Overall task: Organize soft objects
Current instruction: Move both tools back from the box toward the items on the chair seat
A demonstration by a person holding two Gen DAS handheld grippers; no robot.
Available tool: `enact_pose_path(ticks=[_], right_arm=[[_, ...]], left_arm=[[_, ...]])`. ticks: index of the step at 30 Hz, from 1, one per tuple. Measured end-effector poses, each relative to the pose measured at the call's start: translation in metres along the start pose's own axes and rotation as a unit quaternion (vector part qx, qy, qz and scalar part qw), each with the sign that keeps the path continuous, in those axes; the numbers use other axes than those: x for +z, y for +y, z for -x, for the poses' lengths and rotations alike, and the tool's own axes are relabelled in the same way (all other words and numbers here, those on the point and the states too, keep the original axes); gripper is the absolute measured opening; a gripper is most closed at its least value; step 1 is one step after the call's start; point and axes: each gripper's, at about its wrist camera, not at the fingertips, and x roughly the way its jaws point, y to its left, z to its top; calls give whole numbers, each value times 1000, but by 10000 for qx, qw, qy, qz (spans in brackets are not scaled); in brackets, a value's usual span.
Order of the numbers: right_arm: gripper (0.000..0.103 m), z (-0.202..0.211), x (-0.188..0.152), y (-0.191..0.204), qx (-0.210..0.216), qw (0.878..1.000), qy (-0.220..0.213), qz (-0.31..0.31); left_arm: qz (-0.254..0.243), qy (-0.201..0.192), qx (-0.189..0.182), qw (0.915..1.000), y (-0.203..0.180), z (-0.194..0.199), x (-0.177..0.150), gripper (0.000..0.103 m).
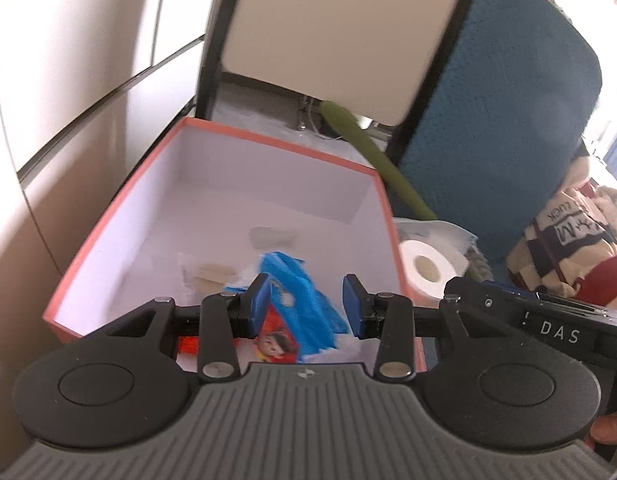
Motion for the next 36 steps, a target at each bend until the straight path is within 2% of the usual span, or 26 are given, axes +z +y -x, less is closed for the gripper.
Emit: enact_pose_path(ticks=[22, 36], right_arm=[[50, 72, -52, -100, -1126, 9916, -379, -520], [50, 99, -86, -152, -1728, 9813, -385, -755]], left_arm=[[-639, 196, -751, 9949, -111, -11, -50, 45], [-948, 334, -925, 9906, -167, -21, -76, 45]])
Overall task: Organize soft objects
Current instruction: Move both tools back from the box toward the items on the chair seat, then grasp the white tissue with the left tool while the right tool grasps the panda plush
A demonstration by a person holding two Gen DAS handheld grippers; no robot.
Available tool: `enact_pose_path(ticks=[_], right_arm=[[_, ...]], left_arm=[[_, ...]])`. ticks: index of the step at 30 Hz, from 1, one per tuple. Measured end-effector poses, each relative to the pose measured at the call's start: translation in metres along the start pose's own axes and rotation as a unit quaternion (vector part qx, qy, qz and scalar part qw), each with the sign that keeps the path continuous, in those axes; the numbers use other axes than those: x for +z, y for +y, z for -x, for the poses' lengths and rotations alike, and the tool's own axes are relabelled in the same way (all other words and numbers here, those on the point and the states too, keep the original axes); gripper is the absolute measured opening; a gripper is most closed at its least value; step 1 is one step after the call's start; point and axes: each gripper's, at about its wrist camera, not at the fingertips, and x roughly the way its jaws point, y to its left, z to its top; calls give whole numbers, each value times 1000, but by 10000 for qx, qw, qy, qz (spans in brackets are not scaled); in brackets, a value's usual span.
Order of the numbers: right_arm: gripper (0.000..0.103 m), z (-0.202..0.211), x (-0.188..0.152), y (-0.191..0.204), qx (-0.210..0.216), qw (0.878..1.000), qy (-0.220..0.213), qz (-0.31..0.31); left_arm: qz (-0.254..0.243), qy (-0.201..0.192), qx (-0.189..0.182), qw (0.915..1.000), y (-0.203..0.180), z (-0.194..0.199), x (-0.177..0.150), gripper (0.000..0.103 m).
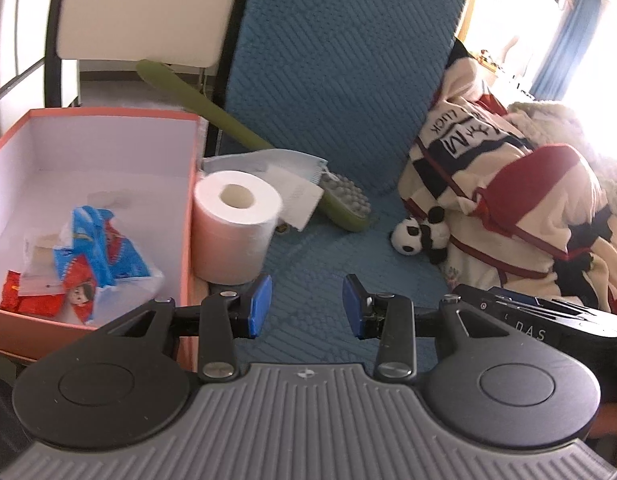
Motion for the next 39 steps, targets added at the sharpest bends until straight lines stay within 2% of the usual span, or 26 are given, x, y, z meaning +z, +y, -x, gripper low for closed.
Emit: enact_pose_path(ticks=[12, 27, 39], right_arm=[[50, -3, -19, -43, -446, 9987, -44, -228], [50, -70, -5, -47, -641, 9970, -381, -208], [50, -126, 19, -60, -648, 9966, -253, -440]], left_arm=[[-164, 260, -144, 9994, -33, -29, -10, 45], [-31, 122, 89, 9999, -40, -94, 19, 49], [-17, 14, 236, 9997, -47, -151, 48, 49]])
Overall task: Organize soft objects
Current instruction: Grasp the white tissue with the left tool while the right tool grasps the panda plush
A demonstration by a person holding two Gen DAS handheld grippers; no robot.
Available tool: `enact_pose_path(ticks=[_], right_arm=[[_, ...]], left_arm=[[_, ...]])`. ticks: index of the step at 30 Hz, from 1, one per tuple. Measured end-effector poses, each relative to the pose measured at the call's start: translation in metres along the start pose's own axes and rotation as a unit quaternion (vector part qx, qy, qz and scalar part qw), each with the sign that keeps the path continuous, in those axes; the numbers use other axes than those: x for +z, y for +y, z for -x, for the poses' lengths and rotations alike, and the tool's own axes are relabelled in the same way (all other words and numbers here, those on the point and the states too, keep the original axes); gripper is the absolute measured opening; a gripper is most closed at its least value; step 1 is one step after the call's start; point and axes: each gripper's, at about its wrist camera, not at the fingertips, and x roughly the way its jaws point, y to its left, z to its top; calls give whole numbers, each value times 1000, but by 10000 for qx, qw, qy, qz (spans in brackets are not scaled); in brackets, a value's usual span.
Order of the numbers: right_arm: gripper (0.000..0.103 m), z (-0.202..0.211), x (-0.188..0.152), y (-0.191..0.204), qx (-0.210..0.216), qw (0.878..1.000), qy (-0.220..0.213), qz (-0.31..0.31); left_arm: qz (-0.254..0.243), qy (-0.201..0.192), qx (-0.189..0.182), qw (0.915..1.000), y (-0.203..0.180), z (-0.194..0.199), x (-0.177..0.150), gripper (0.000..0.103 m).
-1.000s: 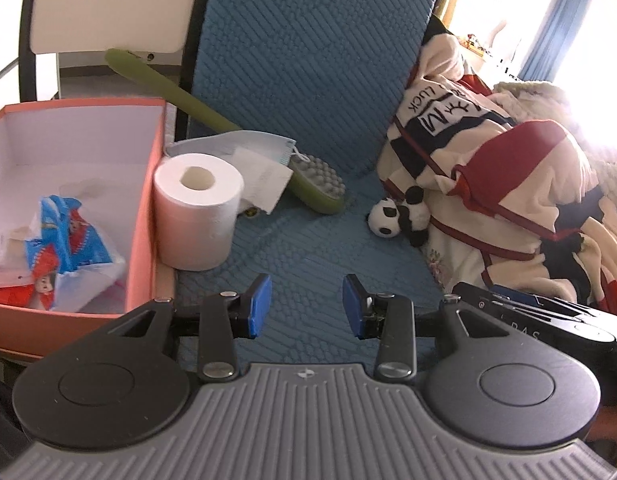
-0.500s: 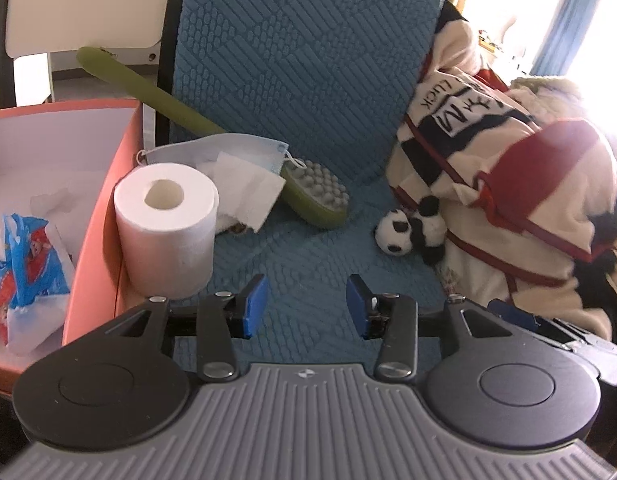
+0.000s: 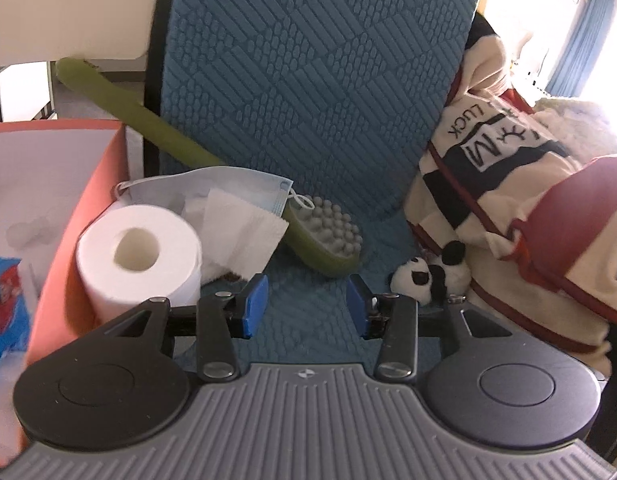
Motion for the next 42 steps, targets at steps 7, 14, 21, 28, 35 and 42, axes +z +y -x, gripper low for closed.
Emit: enact_pose_path(ticks=[7, 14, 21, 28, 35, 42], right_arm=[[50, -28, 11, -2, -122, 9999, 36, 40], [52, -46, 24, -4, -30, 9995, -52, 314], [54, -68, 34, 3, 166, 9975, 42, 684], [53, -84, 39, 8, 160, 9955, 176, 918], [52, -101, 39, 12, 25, 9930, 413, 1107], [40, -105, 38, 17, -223, 9885, 435, 1428]], left_arm=[[-377, 49, 458, 9982, -11, -51, 8, 50], [-600, 14, 977, 9934, -12, -90, 9, 62], [-933, -97, 1381, 9860, -16, -113, 5, 65], [-1533, -240, 1781, 9717, -26, -133, 0, 65], [-1903, -45, 2071, 9596, -28, -154, -3, 44], [-1749, 87, 2046, 9631, -22, -159, 0, 13]])
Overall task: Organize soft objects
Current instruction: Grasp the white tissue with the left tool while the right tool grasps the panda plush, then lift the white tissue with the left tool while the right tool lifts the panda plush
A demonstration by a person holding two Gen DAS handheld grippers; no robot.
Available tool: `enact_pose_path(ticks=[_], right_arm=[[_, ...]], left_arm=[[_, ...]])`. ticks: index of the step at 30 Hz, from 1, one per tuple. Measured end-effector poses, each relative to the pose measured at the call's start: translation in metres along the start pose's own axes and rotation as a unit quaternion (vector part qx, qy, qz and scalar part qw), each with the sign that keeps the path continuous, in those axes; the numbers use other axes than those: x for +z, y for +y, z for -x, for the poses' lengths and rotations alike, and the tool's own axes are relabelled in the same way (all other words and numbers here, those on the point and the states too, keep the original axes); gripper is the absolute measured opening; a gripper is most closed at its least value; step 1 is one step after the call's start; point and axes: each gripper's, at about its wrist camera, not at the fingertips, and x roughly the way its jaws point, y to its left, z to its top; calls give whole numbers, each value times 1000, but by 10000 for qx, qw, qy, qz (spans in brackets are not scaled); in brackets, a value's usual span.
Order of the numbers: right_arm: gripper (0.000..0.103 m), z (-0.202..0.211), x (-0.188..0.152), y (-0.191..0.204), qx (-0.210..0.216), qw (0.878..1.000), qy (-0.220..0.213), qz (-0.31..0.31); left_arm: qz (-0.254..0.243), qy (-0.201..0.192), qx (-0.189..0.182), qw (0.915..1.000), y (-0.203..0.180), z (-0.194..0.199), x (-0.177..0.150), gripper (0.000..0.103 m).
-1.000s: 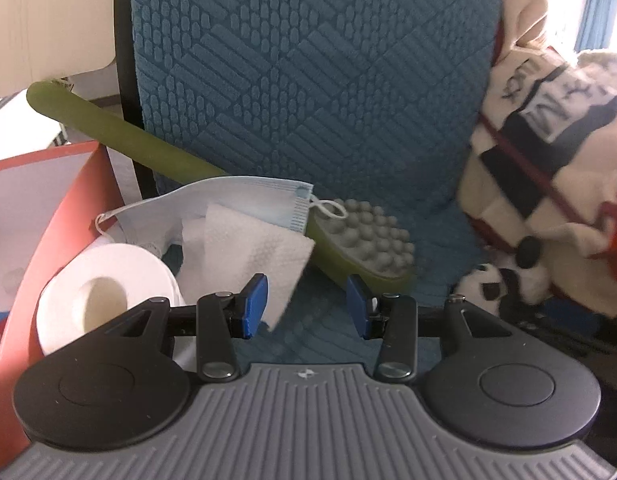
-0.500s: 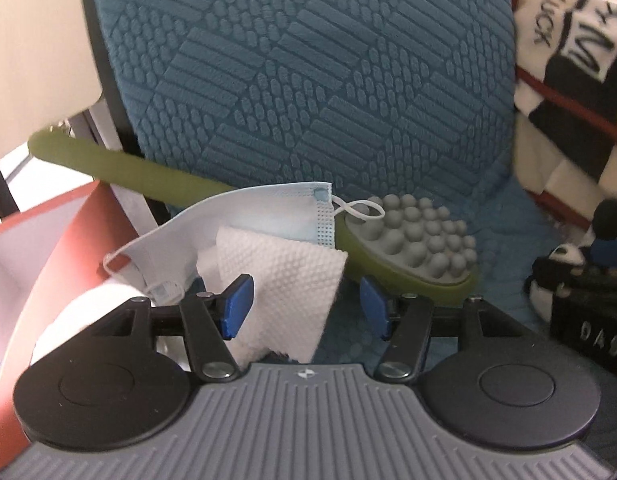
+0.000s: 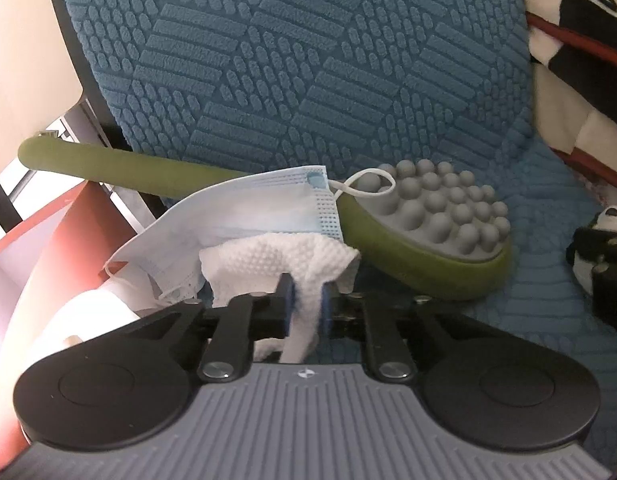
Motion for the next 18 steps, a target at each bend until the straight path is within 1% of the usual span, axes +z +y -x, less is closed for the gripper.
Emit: enact_pose_path(ticks=[3, 6, 10, 18], right_arm=[[39, 0, 1, -1, 20, 10000, 25, 13], [37, 2, 2, -2, 29, 10000, 49, 9], [36, 7, 2, -2, 91, 9999, 39, -49], [36, 25, 1, -4, 411, 9988, -96, -231]], left_arm=[[-17, -3, -51, 10000, -1, 5, 1, 12], [89, 16, -198, 9998, -1, 13, 4, 11], [179, -62, -323, 9993, 0, 28, 7, 10], [704, -100, -725, 9948, 12, 60, 8, 9]])
